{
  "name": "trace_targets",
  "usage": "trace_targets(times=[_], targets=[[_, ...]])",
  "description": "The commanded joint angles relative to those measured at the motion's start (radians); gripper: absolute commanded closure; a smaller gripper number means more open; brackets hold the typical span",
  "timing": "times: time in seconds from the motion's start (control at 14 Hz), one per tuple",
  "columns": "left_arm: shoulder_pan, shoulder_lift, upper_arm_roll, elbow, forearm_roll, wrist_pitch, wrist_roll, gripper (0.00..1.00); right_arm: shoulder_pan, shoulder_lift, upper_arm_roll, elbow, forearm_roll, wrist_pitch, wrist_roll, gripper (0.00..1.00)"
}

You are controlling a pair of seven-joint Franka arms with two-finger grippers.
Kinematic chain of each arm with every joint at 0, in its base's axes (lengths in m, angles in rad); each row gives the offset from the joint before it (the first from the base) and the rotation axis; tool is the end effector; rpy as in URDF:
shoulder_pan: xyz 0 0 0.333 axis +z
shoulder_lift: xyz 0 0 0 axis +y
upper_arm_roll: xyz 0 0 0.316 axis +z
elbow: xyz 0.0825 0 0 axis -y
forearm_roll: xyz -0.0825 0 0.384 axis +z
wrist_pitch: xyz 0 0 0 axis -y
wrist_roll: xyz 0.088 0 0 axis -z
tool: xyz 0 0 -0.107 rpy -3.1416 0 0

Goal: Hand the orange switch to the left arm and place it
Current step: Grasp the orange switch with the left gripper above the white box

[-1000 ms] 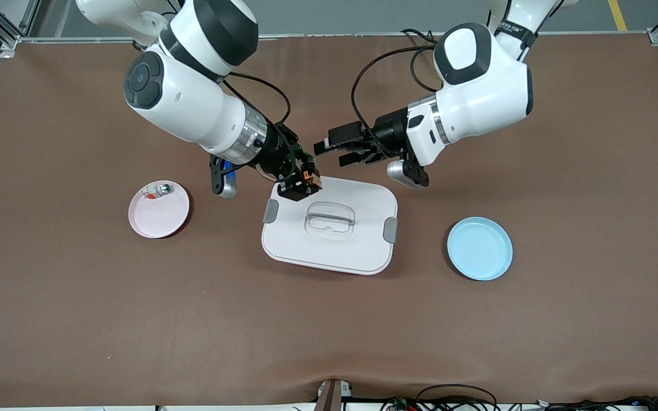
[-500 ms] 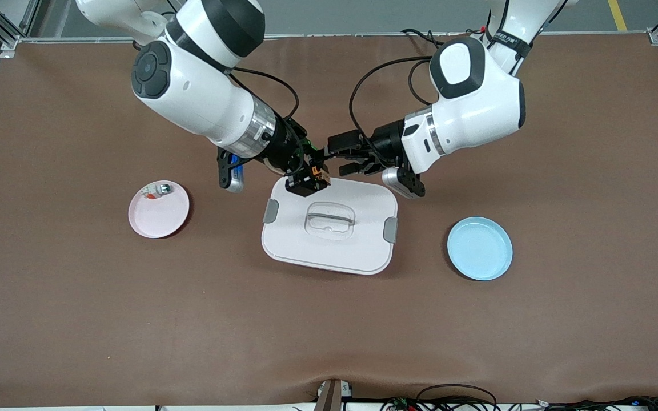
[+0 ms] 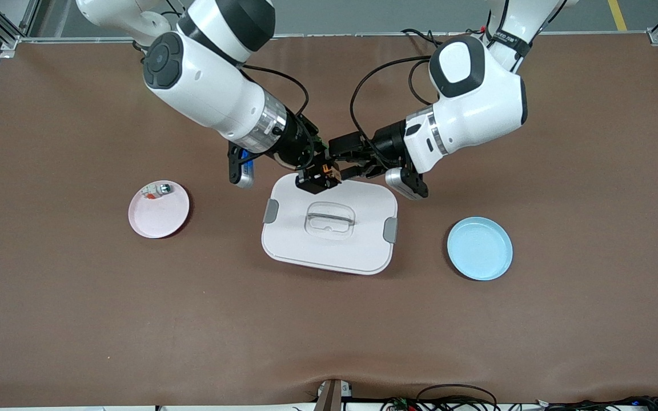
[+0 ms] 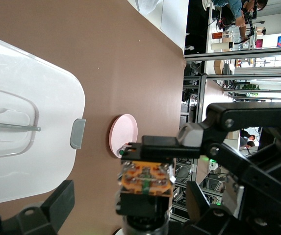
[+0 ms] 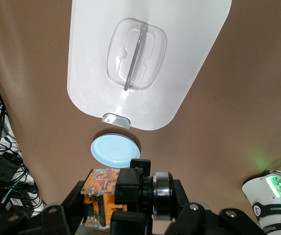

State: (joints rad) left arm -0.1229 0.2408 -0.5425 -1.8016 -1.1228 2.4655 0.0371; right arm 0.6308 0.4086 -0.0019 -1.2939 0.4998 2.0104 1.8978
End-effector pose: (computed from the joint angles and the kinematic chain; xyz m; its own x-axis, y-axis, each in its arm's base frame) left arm 0.5317 -0.3818 0.4777 0.9940 0.1088 -0.0143 0.0670 -0.4982 0.8645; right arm 0.5573 0.4409 0.5534 0.1568 -0.8333 -0.5301 -0.9876 -0.1312 -0.0859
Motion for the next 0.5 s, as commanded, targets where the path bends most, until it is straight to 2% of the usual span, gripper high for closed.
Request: trace_targets(times=[0.0,0.07,0.14,0.21,0.29,0.43], targets=[[-0.004,0.008,-0.005,0.011,-0.028,0.018,0.027,0.00,0.018,0.021,-0.009,0.034,0.019,0.007,0.026,1.00],[-0.004,0.006,-0.005,0.011,-0.028,0.018,0.027,0.10,0.018,0.021,-0.009,0.034,0.019,0.007,0.027,1.00],[-0.006,0.006,-0.005,0.011,-0.026,0.016,0.029,0.31,0.018,0.021,-0.009,0.034,0.019,0.007,0.027,1.00],[-0.004,0.006,-0.005,0.011,-0.025,0.016,0.038,0.45,0.020,0.021,-0.009,0.034,0.019,0.007,0.029,1.00],[-0.004,0.008,-0.005,0.010,-0.025,0.016,0.052,0.51,0.020,0.021,-0.009,0.034,0.019,0.007,0.029,1.00],[-0.004,0.006,-0.005,0.010,-0.025,0.016,0.055,0.51,0.020,0.021,-0.009,0.034,0.019,0.005,0.027,1.00]])
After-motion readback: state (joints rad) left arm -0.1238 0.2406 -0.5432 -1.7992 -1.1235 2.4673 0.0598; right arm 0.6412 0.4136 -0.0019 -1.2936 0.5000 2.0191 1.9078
